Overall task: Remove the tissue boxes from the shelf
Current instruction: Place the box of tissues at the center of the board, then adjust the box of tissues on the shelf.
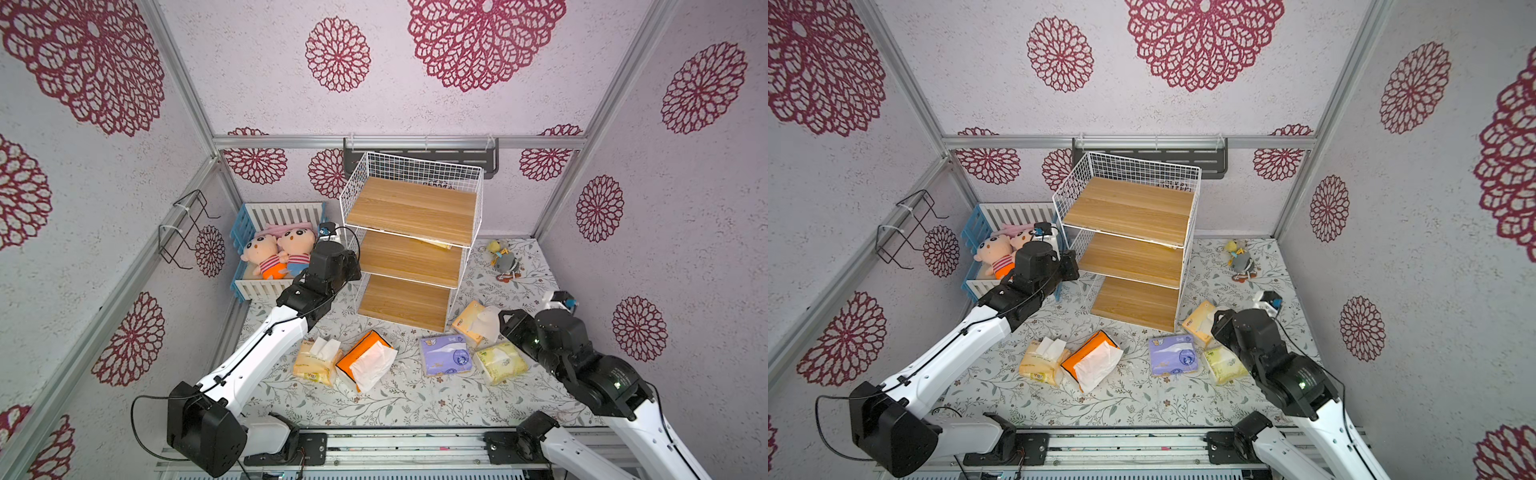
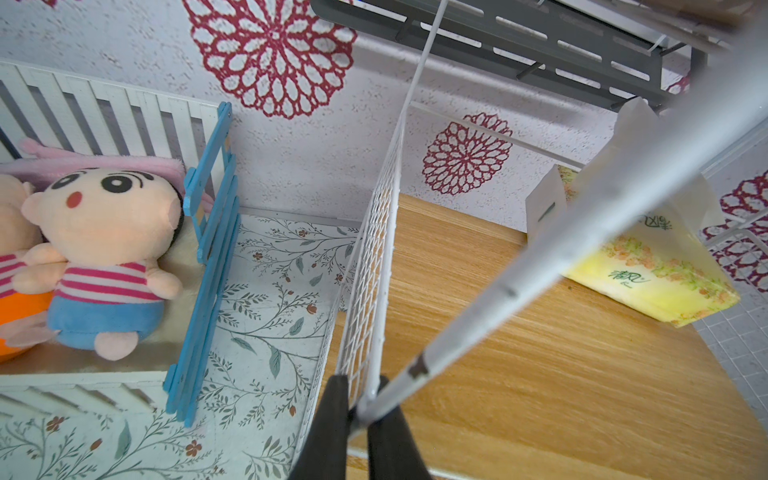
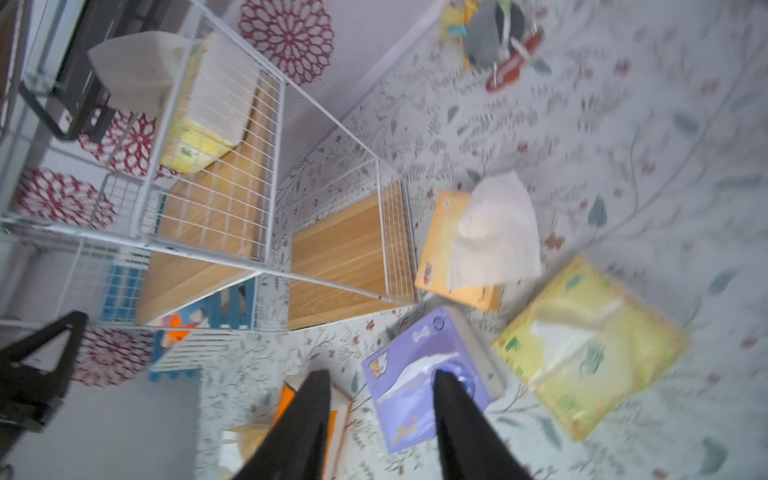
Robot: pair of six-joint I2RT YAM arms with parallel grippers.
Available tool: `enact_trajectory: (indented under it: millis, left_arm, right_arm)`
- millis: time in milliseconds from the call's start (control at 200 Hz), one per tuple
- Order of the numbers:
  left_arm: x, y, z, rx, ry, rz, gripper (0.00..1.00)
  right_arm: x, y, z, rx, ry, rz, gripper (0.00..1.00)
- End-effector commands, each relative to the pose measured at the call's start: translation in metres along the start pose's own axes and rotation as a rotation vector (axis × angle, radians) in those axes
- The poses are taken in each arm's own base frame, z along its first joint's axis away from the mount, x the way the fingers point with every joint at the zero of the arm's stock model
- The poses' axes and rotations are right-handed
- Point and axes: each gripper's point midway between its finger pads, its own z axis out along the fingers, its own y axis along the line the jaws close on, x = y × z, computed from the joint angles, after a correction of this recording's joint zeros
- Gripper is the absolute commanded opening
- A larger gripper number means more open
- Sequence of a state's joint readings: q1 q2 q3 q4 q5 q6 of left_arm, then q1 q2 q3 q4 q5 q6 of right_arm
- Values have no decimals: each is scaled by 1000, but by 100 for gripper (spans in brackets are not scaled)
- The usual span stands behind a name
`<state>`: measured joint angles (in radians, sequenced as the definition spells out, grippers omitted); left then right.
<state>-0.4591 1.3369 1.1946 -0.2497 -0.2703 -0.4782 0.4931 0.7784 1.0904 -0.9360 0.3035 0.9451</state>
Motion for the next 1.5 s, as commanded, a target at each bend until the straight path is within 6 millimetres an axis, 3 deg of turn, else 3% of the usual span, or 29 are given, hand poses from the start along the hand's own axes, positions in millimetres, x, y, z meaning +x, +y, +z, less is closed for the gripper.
enact_trajectory:
  millis: [0, 95, 190, 305, 345, 540, 721, 836, 986, 1136, 1256, 1491]
  left_arm:
    - [-18, 10, -12, -11, -55, -118, 6]
    - [-16, 14, -13, -26, -51, -116, 6]
    - [-15, 14, -13, -29, -50, -123, 6]
    - [-15, 13, -11, -25, -45, -121, 7]
    - [-15, 11, -9, -23, -42, -117, 6]
    - [-18, 9, -2, -21, -37, -76, 6]
    - [-23, 15, 4, -10, -37, -54, 6]
    - [-27, 18, 9, -2, -34, -58, 6]
    - [-26, 16, 18, 4, -18, -57, 6]
    - [-20, 14, 27, 12, 5, -70, 5]
    - [-17, 14, 29, 14, 14, -80, 5]
    - [-18, 9, 32, 32, 30, -68, 6]
  right_arm:
    - [-40, 31, 24, -29, -53, -144, 25]
    - [-67, 54, 59, -145, -11, -118, 15]
    - [-108, 55, 90, -234, -9, -50, 0]
    - [-157, 44, 127, -322, -14, 22, 0]
    - [-167, 50, 140, -394, 22, 20, 0]
    - [-187, 71, 199, -746, 228, -10, 0]
    - [-202, 80, 226, -973, 294, -18, 0]
    - [-199, 93, 226, -1115, 337, -66, 0]
    - [-174, 110, 229, -1240, 420, -94, 0]
    - [-126, 132, 253, -1271, 534, -148, 0]
    - [-101, 153, 255, -1312, 580, -205, 0]
    - [-106, 161, 245, -1334, 554, -262, 0]
